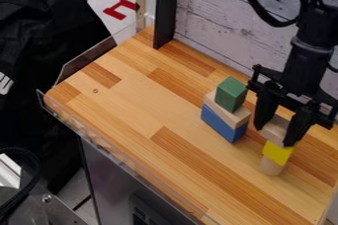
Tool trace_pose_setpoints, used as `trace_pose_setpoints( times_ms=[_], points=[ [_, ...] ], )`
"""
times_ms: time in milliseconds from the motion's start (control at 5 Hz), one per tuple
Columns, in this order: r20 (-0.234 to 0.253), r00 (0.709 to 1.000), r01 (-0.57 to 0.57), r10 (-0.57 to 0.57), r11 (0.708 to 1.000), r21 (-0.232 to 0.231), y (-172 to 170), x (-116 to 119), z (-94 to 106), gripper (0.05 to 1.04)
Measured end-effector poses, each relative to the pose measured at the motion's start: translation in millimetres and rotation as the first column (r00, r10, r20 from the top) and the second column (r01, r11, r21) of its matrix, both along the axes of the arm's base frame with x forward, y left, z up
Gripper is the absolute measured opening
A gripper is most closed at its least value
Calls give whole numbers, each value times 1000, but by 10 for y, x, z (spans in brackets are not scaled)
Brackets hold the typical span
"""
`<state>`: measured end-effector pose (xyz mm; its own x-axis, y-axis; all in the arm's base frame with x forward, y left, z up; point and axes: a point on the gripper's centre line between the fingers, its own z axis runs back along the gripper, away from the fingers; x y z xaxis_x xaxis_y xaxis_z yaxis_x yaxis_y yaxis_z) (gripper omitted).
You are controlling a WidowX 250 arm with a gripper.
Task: Take the brown cube off of the yellow cube and put it on top of the green cube
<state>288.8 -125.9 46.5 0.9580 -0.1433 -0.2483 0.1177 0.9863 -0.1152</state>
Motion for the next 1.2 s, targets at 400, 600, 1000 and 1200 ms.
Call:
trace_pose_setpoints(
  times_ms=[400,600,1000,1200],
  points=[
    [143,989,-22,28,999,-47,135,-30,523,547],
    [161,985,-53,67,995,-86,349,46,520,547],
    [55,996,-67,70,996,-67,666,97,142,547],
    [70,996,-55,58,997,-48,719,124,138,547]
  ],
)
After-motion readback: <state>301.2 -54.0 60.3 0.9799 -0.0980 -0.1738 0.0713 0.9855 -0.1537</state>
